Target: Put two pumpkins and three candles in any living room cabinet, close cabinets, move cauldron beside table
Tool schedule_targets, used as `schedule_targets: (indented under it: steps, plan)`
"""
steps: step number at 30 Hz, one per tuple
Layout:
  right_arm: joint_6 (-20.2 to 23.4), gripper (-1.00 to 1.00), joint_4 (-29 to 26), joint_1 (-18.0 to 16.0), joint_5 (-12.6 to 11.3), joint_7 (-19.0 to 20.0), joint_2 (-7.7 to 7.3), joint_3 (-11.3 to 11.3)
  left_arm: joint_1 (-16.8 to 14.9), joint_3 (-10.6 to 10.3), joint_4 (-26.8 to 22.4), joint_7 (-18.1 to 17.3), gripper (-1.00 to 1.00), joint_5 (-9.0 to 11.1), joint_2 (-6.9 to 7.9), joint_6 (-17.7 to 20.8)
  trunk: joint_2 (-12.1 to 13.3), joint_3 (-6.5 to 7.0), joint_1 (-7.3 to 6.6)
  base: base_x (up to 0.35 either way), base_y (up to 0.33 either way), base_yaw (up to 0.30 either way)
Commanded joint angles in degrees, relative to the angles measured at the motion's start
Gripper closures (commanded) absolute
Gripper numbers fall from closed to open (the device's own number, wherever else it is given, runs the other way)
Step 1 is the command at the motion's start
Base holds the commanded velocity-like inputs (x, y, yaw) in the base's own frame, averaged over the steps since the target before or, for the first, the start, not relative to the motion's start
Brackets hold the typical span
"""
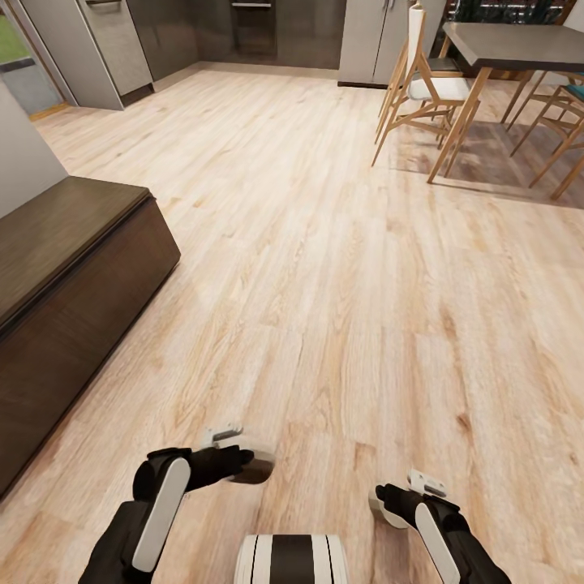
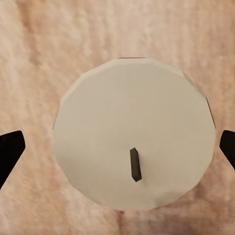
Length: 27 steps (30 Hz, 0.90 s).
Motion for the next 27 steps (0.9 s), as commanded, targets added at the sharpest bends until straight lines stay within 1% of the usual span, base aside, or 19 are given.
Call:
schedule_targets:
  steps: [1,2,3,5,6,8,15,19,24,25,27]
  plan:
    - [0.2,-1.0,-0.1,0.0,-0.6,-0.5,-0.01,0.1,0.0,1.0,-0.1,-2.0,1.0,0.6,0.06,0.5,0.0,-0.04,-0.01,0.0,0.0,0.0]
    - [0.2,-1.0,-0.1,0.0,-0.6,-0.5,-0.01,0.1,0.0,2.4,-0.2,-5.4,1.0,0.7,0.19,0.8,0.0,-0.04,-0.01,0.0,0.0,0.0]
    - [0.2,-1.0,-0.1,0.0,-0.6,-0.5,-0.01,0.1,0.0,3.2,-0.3,-7.1,1.0,0.7,0.26,0.9,0.0,-0.04,-0.01,0.0,0.0,0.0]
    - [0.2,-1.0,-0.1,0.0,-0.6,-0.5,-0.01,0.1,0.0,4.5,-0.3,-9.3,1.0,0.7,0.35,1.0,0.0,-0.04,-0.01,0.0,0.0,0.0]
    - [0.2,-1.0,-0.1,0.0,-0.6,-0.5,-0.01,0.1,0.0,4.7,-0.3,-9.7,1.0,0.7,0.34,1.0,0.0,-0.26,0.02,0.0,0.0,0.0]
    - [0.2,-1.0,-0.1,0.0,-0.5,-0.5,-0.01,0.1,0.1,4.9,-0.3,-10.1,1.0,0.7,0.32,1.1,-0.1,-0.7,0.07,0.0,0.0,0.0]
    - [0.2,-1.0,-0.1,0.0,-0.5,-0.5,-0.02,0.1,0.1,5.1,-0.4,-10.4,1.0,0.7,0.24,1.1,-0.1,-0.7,0.07,0.0,0.0,0.0]
    - [0.1,-1.0,0.0,0.0,-0.5,-0.5,-0.02,0.1,0.1,5.1,-0.4,-10.4,1.0,0.7,0.23,1.1,-0.1,-1.59,0.17,0.0,0.0,0.0]
    - [0.1,-1.0,-0.1,0.0,-0.5,-0.5,-0.02,0.1,0.1,5.2,-0.4,-10.4,1.0,0.7,0.28,1.1,-0.1,-1.59,0.17,0.0,0.0,0.0]
    - [-0.2,-1.0,0.2,-0.2,-0.2,-0.1,0.32,0.1,0.4,5.1,0.0,-10.7,1.0,0.9,-0.05,0.8,-0.1,-1.59,0.17,0.0,0.0,0.0]
    - [-0.7,-1.0,0.2,-0.2,0.1,0.3,0.41,0.1,0.6,5.1,0.6,-11.4,1.0,1.1,-0.7,0.8,-0.1,-1.59,0.17,0.0,0.0,0.0]
